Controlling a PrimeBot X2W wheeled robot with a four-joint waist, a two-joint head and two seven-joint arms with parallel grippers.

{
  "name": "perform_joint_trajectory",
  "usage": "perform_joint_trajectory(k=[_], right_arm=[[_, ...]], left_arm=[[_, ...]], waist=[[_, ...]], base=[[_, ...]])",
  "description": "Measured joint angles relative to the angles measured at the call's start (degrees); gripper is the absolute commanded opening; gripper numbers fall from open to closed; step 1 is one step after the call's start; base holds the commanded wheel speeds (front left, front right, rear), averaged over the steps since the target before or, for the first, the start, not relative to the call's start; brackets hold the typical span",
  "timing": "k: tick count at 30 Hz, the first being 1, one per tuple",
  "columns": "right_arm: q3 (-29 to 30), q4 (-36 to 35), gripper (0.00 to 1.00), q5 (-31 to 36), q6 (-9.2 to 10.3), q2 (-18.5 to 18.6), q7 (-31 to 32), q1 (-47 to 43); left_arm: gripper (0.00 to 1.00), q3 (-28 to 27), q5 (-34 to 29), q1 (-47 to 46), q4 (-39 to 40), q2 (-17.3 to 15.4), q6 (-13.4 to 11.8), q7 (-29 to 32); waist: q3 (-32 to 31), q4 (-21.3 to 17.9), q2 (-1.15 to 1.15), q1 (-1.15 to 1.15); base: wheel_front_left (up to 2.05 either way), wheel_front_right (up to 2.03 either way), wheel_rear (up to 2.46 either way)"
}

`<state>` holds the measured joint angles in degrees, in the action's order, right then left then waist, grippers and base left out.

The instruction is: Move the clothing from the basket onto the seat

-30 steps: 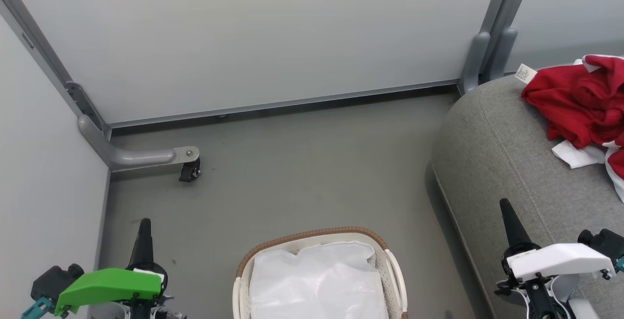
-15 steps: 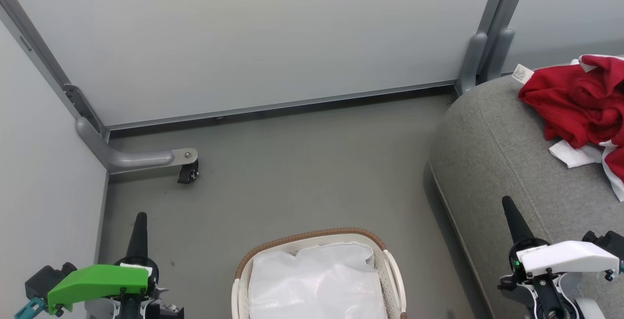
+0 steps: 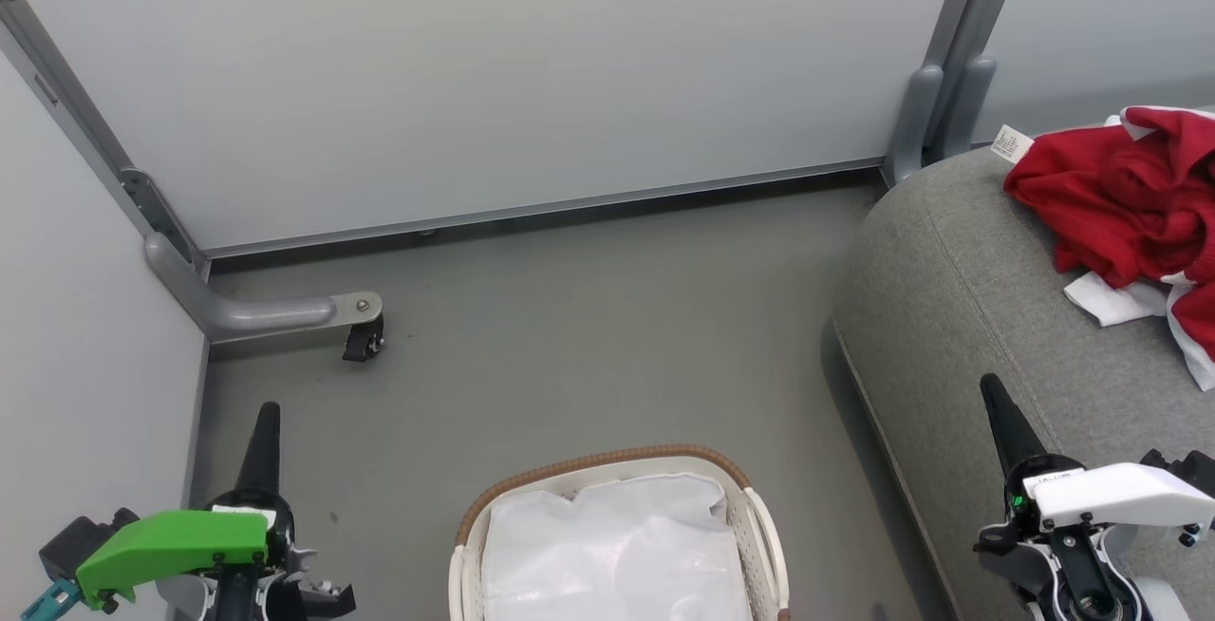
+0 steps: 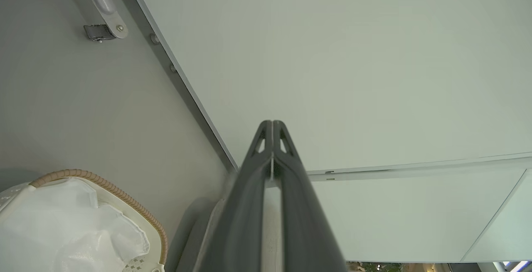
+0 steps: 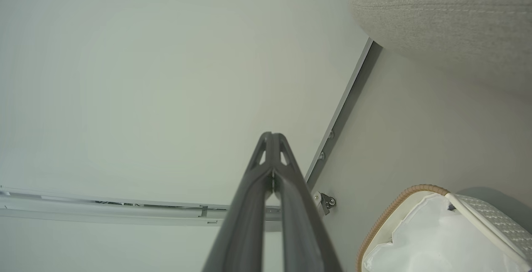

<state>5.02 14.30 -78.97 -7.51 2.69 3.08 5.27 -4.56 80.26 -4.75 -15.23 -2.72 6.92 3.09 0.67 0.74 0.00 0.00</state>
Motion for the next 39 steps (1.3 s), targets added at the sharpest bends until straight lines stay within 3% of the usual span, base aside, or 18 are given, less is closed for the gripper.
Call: perform_joint_trajectory(k=[31, 39], right_arm=[[1.41, -0.15, 0.00, -13.05, 0.00, 0.08, 3.33, 0.62], [1.46, -0.18, 0.00, -13.38, 0.01, 0.09, 3.48, 0.66]], left_arm=[[0.00, -1.92, 11.78, -1.08, 1.05, -0.01, 0.40, 3.41], [0.00, -1.98, 12.06, -1.18, 1.16, -0.01, 0.41, 3.46]], waist=[[-0.48, -0.72, 0.00, 0.00], [-0.49, -0.74, 0.00, 0.00]], base=[[0.00, 0.00, 0.00], [0.00, 0.00, 0.00]])
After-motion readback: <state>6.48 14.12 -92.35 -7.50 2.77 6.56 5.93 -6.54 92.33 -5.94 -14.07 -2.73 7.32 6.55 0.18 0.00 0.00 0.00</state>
